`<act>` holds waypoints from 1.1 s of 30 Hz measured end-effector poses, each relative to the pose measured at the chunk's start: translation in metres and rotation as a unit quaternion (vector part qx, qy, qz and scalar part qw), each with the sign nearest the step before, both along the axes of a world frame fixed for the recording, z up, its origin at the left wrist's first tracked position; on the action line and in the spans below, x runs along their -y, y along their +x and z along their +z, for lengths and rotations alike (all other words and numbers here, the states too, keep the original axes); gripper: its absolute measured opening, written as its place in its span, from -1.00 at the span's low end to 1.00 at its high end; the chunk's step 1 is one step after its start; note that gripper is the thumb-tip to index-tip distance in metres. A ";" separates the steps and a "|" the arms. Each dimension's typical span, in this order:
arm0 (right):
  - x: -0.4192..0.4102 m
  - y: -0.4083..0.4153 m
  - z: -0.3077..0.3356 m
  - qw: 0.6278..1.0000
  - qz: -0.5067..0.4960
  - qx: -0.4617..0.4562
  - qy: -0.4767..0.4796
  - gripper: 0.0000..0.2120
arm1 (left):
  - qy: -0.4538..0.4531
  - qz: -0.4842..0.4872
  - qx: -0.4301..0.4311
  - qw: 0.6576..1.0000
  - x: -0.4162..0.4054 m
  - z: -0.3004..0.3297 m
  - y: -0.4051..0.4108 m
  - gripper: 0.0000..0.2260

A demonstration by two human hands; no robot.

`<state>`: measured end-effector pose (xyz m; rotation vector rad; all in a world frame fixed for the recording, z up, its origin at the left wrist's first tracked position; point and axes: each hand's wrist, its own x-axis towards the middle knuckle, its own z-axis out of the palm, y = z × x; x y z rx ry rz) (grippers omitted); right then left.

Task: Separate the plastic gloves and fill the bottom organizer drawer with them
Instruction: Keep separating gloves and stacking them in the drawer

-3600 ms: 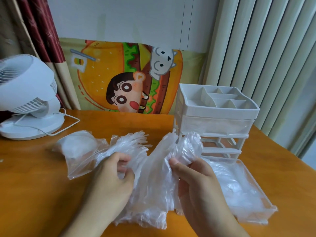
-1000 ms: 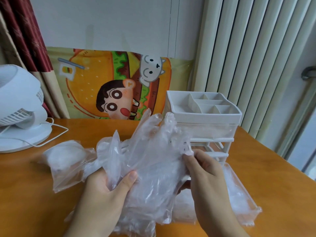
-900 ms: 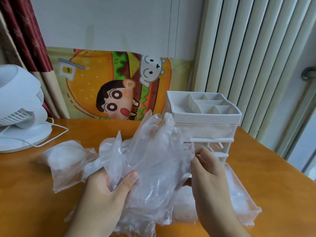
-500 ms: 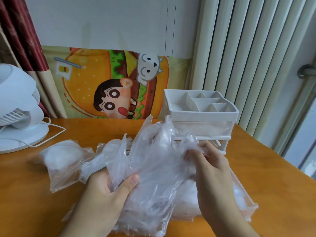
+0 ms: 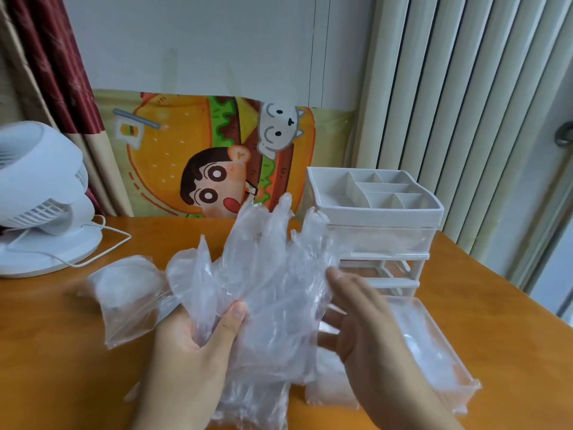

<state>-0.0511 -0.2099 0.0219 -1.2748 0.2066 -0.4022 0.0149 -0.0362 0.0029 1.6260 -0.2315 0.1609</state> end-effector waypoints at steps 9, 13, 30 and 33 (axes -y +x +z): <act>-0.011 0.000 -0.005 0.987 0.005 -0.058 -0.149 -0.83 | -0.012 -0.088 -0.007 0.996 -0.005 -0.002 0.006 -0.71; -0.008 0.001 -0.003 0.991 -0.003 -0.055 -0.120 -0.82 | -0.079 -0.095 -0.061 0.990 -0.010 -0.002 0.016 -0.74; 0.000 0.004 -0.014 0.972 0.016 -0.090 -0.216 -0.82 | -0.110 -0.068 -0.126 0.984 -0.020 0.013 0.025 -0.79; -0.001 0.003 -0.012 0.971 0.015 -0.088 -0.221 -0.87 | -0.130 -0.033 -0.116 0.984 -0.022 0.016 0.019 -0.73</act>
